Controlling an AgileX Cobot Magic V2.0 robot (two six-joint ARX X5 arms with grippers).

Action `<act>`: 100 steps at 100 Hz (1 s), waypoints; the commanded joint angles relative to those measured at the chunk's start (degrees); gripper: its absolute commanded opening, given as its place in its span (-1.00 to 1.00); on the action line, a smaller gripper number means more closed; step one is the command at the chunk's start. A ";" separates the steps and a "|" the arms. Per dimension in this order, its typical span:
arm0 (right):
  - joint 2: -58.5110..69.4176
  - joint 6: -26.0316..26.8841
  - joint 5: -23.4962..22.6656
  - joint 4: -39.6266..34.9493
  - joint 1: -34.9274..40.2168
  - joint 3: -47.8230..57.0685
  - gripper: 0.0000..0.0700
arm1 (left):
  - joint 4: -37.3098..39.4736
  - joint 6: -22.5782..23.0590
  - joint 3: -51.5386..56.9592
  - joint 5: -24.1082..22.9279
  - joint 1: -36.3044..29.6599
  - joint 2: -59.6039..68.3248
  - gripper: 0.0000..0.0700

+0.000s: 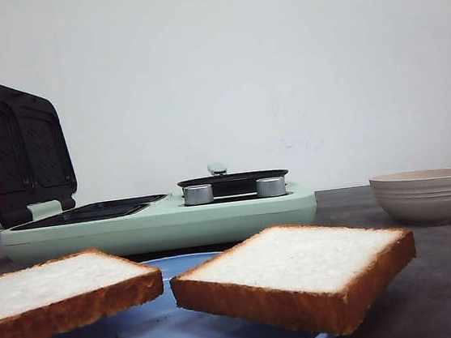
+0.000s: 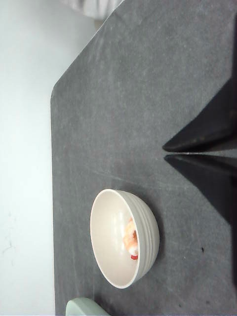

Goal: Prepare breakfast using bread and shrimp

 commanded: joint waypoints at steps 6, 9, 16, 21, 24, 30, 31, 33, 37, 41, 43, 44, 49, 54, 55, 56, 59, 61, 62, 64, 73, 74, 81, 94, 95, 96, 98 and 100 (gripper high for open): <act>-0.07 -0.42 0.07 0.09 -0.07 -0.17 -1.00 | 0.46 0.11 -0.94 0.00 0.07 -0.11 -0.92; -0.07 -0.42 0.07 0.09 -0.07 -0.17 -1.00 | 0.46 0.11 -0.94 0.00 0.07 -0.11 -0.92; -0.07 -0.42 0.07 0.09 -0.07 -0.17 -1.00 | 0.46 0.13 -0.94 0.00 0.07 -0.11 -0.92; -0.07 -0.42 0.07 0.09 -0.07 -0.17 -1.00 | 0.46 0.11 -0.94 0.00 0.07 -0.11 -0.92; -0.07 -0.42 0.07 0.09 -0.07 -0.17 -1.00 | 0.46 0.13 -0.94 0.00 0.07 -0.11 -0.92; -0.07 -0.42 0.07 0.09 -0.07 -0.17 -1.00 | 0.46 0.11 -0.94 0.00 0.07 -0.11 -0.92; -0.07 -0.42 0.07 0.09 -0.07 -0.17 -1.00 | 0.46 0.11 -0.94 0.00 0.07 -0.11 -0.92; -0.07 -0.42 0.07 0.09 -0.07 -0.17 -1.00 | 0.46 0.11 -0.94 0.00 0.07 -0.11 -0.92; -0.07 -0.42 0.07 0.09 -0.07 -0.17 -1.00 | 0.46 0.11 -0.94 0.00 0.07 -0.11 -0.92; -0.07 -0.42 0.07 0.09 -0.07 -0.17 -1.00 | 0.46 0.11 -0.94 0.00 0.07 -0.11 -0.92; -0.07 -0.42 0.07 0.09 -0.07 -0.17 -1.00 | 0.46 0.11 -0.94 0.00 0.07 -0.11 -0.92; -0.07 -0.42 0.07 0.09 -0.07 -0.17 -1.00 | 0.46 0.11 -0.94 0.00 0.07 -0.11 -0.92; -0.07 -0.42 0.07 0.09 -0.07 -0.17 -1.00 | 0.46 0.11 -0.94 0.00 0.07 -0.11 -0.92; -0.07 -0.42 0.07 0.09 -0.07 -0.17 -1.00 | 0.46 0.11 -0.94 0.00 0.07 -0.11 -0.92; -0.07 -0.42 0.07 0.09 -0.07 -0.17 -1.00 | 0.46 0.11 -0.94 0.00 0.07 -0.11 -0.92; -0.07 -0.42 0.07 0.09 -0.07 -0.17 -1.00 | 0.46 0.13 -0.94 0.00 0.07 -0.11 -0.92; -0.07 -0.42 0.07 0.09 -0.07 -0.17 -1.00 | 0.46 0.11 -0.94 0.00 0.07 -0.11 -0.92; -0.07 -0.42 0.07 0.11 -0.07 -0.17 -1.00 | 0.46 0.11 -0.94 0.00 0.07 -0.11 -0.92; -0.07 -0.42 0.07 0.11 -0.07 -0.17 -1.00 | 0.44 0.11 -0.94 0.00 0.07 -0.11 -0.92; -0.07 -0.42 0.07 0.13 -0.07 -0.17 -1.00 | 0.46 0.11 -0.94 0.00 0.07 -0.11 -0.92; -0.07 -0.37 0.02 0.13 -0.07 -0.17 -1.00 | 0.46 0.11 -0.94 0.00 0.07 -0.11 -0.92; -0.07 -0.37 0.02 0.13 -0.07 -0.17 -1.00 | 0.46 0.11 -0.94 0.00 0.07 -0.11 -0.92; -0.07 -0.22 -0.11 0.11 0.00 -0.17 -1.00 | 0.48 0.13 -0.94 0.00 0.07 -0.11 -0.92; -0.07 2.62 -0.15 0.17 0.00 -0.17 -1.00 | 0.48 0.11 -0.94 -0.15 0.07 -0.11 -0.92; -0.07 3.02 -0.15 0.17 0.00 -0.17 -1.00 | 0.48 0.11 -0.94 -0.15 0.07 -0.11 -0.92; -0.07 3.41 -0.15 0.17 0.00 -0.17 -1.00 | 0.48 0.09 -0.94 -0.15 0.07 -0.11 -0.92; -0.07 4.22 -0.15 0.17 0.00 -0.17 -1.00 | 0.48 0.09 -0.94 -0.15 0.07 -0.11 -0.92; -0.07 5.07 -0.13 0.17 0.00 -0.17 -1.00 | 0.48 0.09 -0.94 -0.17 0.07 -0.11 -0.92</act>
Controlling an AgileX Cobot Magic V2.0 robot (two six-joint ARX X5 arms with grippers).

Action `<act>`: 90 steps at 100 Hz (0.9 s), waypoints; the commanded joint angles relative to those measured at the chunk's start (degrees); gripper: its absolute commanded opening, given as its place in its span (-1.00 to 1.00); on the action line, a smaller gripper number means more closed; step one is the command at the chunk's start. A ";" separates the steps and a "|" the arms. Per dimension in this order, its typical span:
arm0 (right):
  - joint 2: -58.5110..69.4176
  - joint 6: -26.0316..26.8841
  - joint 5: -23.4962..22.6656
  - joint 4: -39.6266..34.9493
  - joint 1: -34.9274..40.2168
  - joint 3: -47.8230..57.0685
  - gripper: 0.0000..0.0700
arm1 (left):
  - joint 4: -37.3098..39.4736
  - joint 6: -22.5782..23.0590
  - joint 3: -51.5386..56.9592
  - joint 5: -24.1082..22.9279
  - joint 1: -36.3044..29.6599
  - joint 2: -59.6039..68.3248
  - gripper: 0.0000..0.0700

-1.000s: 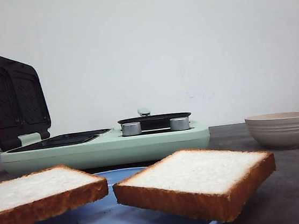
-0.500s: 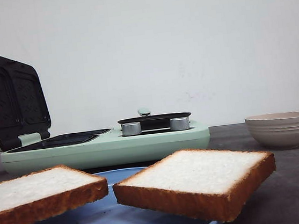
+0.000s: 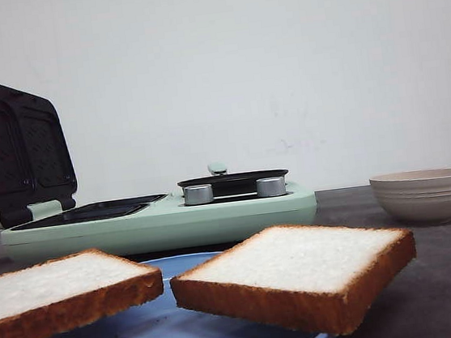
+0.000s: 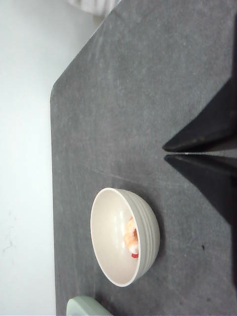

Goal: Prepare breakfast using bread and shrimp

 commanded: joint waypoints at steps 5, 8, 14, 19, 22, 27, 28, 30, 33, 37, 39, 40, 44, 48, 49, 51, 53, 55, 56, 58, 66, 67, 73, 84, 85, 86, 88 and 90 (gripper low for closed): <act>-0.07 5.77 -0.04 0.17 -0.02 -0.17 -1.00 | 0.48 -0.26 -0.94 -0.13 0.07 -0.11 -0.92; -0.07 6.71 -0.02 0.17 -0.02 -0.17 -1.00 | 0.48 -1.16 -0.94 -0.11 0.07 -0.11 -0.92; -0.07 7.85 0.09 0.39 -0.04 -0.17 -1.00 | 0.52 -4.70 -0.94 -0.09 0.07 -0.11 -0.92; -0.07 7.96 0.15 1.03 -0.04 -0.17 -1.00 | 0.55 -7.96 -0.94 -0.11 0.07 -0.11 -0.92; -0.07 7.96 0.15 1.64 -0.04 -0.17 -1.00 | 0.81 -9.57 -0.94 -0.17 0.07 -0.11 -0.92; -0.07 8.02 -0.02 3.23 -0.04 -0.17 -1.00 | 1.68 -11.37 -0.94 -0.15 0.07 -0.11 -0.92; -0.07 8.04 -0.07 3.52 -0.04 -0.17 -1.00 | 1.86 -11.72 -0.94 -0.13 0.07 -0.11 -0.92; -0.07 8.22 -0.22 4.13 -0.04 -0.17 -1.00 | 2.29 -12.26 -0.94 -0.13 0.07 -0.11 -0.92; -0.07 8.94 -0.50 4.94 -0.04 -0.17 -1.00 | 2.82 -12.57 -0.94 -0.13 0.07 -0.11 -0.92; -0.07 10.27 -1.18 5.88 -0.04 -0.17 -1.00 | 3.61 -12.83 -0.94 -0.13 0.07 -0.11 -0.92; -0.07 10.88 -1.60 6.23 -0.04 -0.17 -1.00 | 4.00 -12.83 -0.94 -0.13 0.07 -0.11 -0.92; -0.07 11.17 -1.77 6.34 -0.04 -0.17 -1.00 | 4.20 -12.83 -0.94 -0.13 0.07 -0.11 -0.92; -0.07 12.26 -2.14 6.60 -0.04 -0.17 -1.00 | 4.90 -12.85 -0.94 -0.11 0.07 -0.11 -0.92; -0.07 13.25 -2.45 6.58 -0.04 -0.17 -1.00 | 5.49 -13.51 -0.94 -0.09 0.04 -0.11 -0.92; -0.07 13.53 -2.56 6.56 -0.04 -0.17 -1.00 | 5.60 -13.70 -0.94 -0.07 0.04 -0.11 -0.92; -0.07 14.10 -2.80 6.56 -0.04 -0.17 -1.00 | 5.75 -13.99 -0.94 -0.07 0.04 -0.11 -0.92; -0.07 14.71 -3.02 6.56 -0.04 -0.17 -1.00 | 6.08 -14.49 -0.94 -0.04 0.04 -0.11 -0.92; -0.07 15.43 -3.10 6.60 -0.04 -0.17 -1.00 | 6.16 -15.13 -0.92 0.04 0.04 -0.11 -0.92; -0.07 15.82 -3.10 6.62 -0.04 -0.17 -1.00 | 6.23 -15.67 -0.90 0.17 0.04 -0.11 -0.92; -0.07 16.85 -3.10 6.67 -0.04 -0.17 -1.00 | 6.19 -17.11 -0.81 0.50 0.04 -0.11 -0.92; -0.07 23.30 -4.46 7.78 -0.04 0.00 -1.00 | 6.97 -25.53 -0.39 2.36 0.04 -0.11 -0.97; -0.07 24.09 -4.94 8.11 -0.04 0.07 -1.00 | 7.13 -26.56 -0.28 2.69 0.04 -0.11 -0.97; -0.07 26.67 -8.63 10.54 -0.04 0.98 -1.00 | 7.45 -29.05 1.07 5.38 0.07 -0.04 -0.97; 0.79 26.40 -13.64 12.66 -0.04 5.03 -1.00 | 5.49 -26.29 6.08 9.84 0.04 1.77 -0.96; 0.98 26.32 -13.70 12.57 -0.07 5.53 -1.00 | 5.07 -26.05 6.73 9.99 0.04 2.14 -0.96; 1.20 26.21 -13.75 12.46 -0.07 6.05 -1.00 | 4.61 -25.79 7.43 10.10 0.04 2.54 -0.96; 1.77 25.68 -13.79 12.13 -0.04 7.19 -1.00 | 3.50 -25.11 9.31 10.10 0.04 3.72 -0.96; 2.45 25.00 -13.81 11.85 -0.04 8.44 -1.00 | 2.75 -24.76 10.58 10.08 0.04 4.57 -0.96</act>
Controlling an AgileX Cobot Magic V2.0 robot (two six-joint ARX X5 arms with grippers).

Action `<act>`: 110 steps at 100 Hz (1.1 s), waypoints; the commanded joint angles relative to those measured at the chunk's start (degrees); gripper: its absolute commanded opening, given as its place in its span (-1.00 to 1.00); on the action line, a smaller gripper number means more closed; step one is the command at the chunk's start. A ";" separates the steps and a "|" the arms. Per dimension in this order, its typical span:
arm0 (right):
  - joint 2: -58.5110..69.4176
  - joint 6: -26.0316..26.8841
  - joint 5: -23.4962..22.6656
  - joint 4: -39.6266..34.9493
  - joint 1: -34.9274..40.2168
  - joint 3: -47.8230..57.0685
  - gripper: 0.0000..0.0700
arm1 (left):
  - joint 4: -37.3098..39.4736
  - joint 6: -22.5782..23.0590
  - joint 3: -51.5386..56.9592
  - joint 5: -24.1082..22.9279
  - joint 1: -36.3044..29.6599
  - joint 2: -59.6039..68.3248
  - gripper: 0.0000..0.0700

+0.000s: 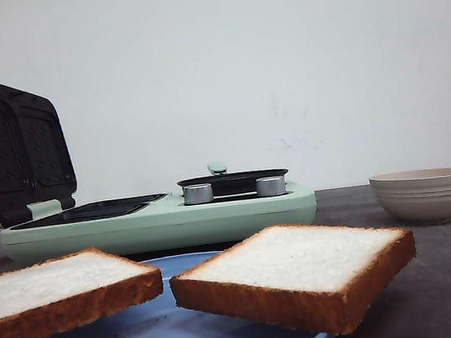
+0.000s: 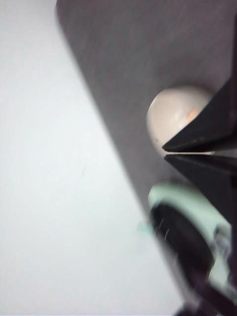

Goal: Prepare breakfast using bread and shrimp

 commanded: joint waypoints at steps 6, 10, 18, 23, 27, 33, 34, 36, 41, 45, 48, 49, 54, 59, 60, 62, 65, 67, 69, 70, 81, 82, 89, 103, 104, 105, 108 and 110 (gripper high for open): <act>4.13 -2.08 -0.61 -0.66 -0.02 8.02 -1.00 | -2.91 2.89 9.97 0.52 0.07 5.95 -0.96; 6.36 -4.07 -1.49 -1.81 -0.02 11.04 -1.00 | -4.17 4.55 13.73 0.90 0.04 9.01 -0.96; 11.47 -9.07 -3.43 -4.35 0.00 17.40 -1.00 | -6.64 7.67 21.57 1.53 -0.37 15.21 -0.97; 14.56 -11.96 -3.82 -5.97 0.11 21.20 -1.00 | -8.41 8.83 26.36 1.51 -0.87 18.78 -0.97; 16.68 -13.25 -4.00 -6.86 0.11 23.85 -1.00 | -9.90 9.55 29.81 1.51 -1.33 21.16 -0.97; 18.95 -13.68 -5.09 -7.28 0.11 26.80 -1.00 | -11.80 10.53 33.97 1.51 -2.10 23.85 -0.97; 19.23 -13.68 -5.31 -7.28 0.11 27.19 -1.00 | -12.02 10.80 34.51 1.51 -2.25 24.20 -0.96; 19.69 -13.68 -5.97 -7.28 0.11 27.87 -1.00 | -12.39 11.23 35.45 1.51 -2.54 24.74 -0.96; 20.52 -13.68 -7.65 -7.28 0.11 29.05 -1.00 | -12.79 12.04 37.00 1.53 -3.32 25.49 -0.94; 20.81 -13.66 -9.18 -7.28 0.11 29.55 -0.99 | -12.81 12.28 37.48 1.53 -4.02 25.57 -0.89; 20.98 -13.59 -10.29 -7.28 0.13 29.70 -0.89 | -12.81 12.26 37.53 1.53 -4.48 25.55 -0.81; 20.98 -13.57 -10.69 -7.30 0.13 29.75 -0.84 | -12.87 12.26 37.53 1.53 -4.61 25.55 -0.77; 20.96 -13.11 -12.26 -7.56 0.24 29.83 -0.41 | -14.19 12.24 37.53 1.53 -5.22 25.53 -0.43; 20.94 -11.80 -13.18 -8.20 0.42 29.83 0.05 | -16.83 12.04 37.53 1.51 -5.68 25.57 -0.02; 20.94 -11.52 -13.44 -8.41 0.44 29.83 0.11 | -17.44 12.02 37.53 1.51 -5.75 25.57 0.06; 20.94 -10.97 -13.94 -8.81 0.48 29.83 0.22 | -18.80 11.93 37.53 1.53 -5.90 25.64 0.16; 20.94 -10.32 -14.88 -9.49 0.55 29.83 0.32 | -20.92 11.58 37.53 1.51 -6.10 25.81 0.25; 20.94 -9.92 -15.45 -9.94 0.61 29.83 0.34 | -22.38 11.19 37.53 1.53 -6.21 26.05 0.26; 20.94 -9.62 -15.89 -10.43 0.68 29.83 0.36 | -23.87 10.67 37.53 1.53 -6.32 26.25 0.25; 20.94 -9.51 -16.15 -10.69 0.72 29.83 0.37 | -24.65 10.45 37.53 1.53 -6.34 26.38 0.25; 20.94 -9.44 -17.70 -13.38 0.92 29.83 0.38 | -32.22 8.35 37.53 2.99 -6.36 28.68 0.25; 20.94 -9.46 -17.75 -13.64 0.94 29.83 0.38 | -32.83 8.22 37.53 3.21 -6.36 28.94 0.25; 20.94 -9.44 -17.92 -15.41 1.27 29.83 0.38 | -37.09 7.78 37.53 5.49 -6.36 31.32 0.25; 20.94 -9.55 -17.94 -18.43 2.43 29.83 0.38 | -43.15 7.58 37.53 11.63 -6.36 37.77 0.26; 20.92 -9.55 -17.94 -18.56 2.54 29.83 0.38 | -43.34 7.61 37.53 11.91 -6.36 38.03 0.26; 20.92 -9.55 -17.94 -18.69 2.64 29.83 0.38 | -43.65 7.61 37.53 12.39 -6.36 38.47 0.26; 20.85 -9.57 -17.94 -18.97 2.97 29.83 0.38 | -44.54 7.69 37.53 13.84 -6.36 39.87 0.26; 20.81 -9.57 -17.94 -19.17 3.19 29.83 0.38 | -45.20 7.85 37.53 14.60 -6.36 40.79 0.26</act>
